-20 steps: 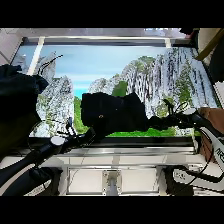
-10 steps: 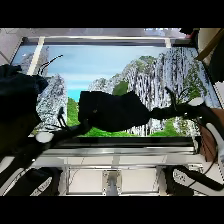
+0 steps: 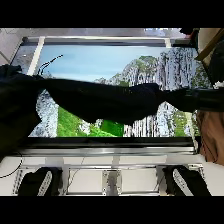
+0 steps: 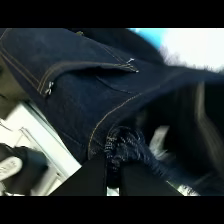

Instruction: Fold the clothes and pants, and hang the long-sleeved shirts on hangers.

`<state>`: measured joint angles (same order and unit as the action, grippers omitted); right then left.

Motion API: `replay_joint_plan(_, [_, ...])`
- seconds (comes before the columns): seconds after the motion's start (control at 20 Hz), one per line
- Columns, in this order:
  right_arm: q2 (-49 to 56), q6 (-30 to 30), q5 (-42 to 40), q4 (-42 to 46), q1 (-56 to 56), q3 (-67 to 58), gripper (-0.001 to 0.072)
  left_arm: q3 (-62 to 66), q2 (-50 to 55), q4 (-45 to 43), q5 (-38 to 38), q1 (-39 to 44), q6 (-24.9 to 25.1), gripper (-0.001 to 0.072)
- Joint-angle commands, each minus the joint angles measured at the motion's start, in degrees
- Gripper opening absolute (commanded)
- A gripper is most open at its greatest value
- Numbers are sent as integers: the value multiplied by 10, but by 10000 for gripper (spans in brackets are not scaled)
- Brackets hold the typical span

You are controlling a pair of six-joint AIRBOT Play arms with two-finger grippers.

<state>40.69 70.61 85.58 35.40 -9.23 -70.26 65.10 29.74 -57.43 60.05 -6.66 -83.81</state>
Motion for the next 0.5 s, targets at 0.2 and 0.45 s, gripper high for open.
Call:
replay_joint_plan(0.2, [-54,95,41,-45,0,-29,71,184,58,-15,74,-18,7,14])
replay_joint_plan(0.45, [-11,66,1,-14,0,97,71,183,207,-49,146,22,34,14])
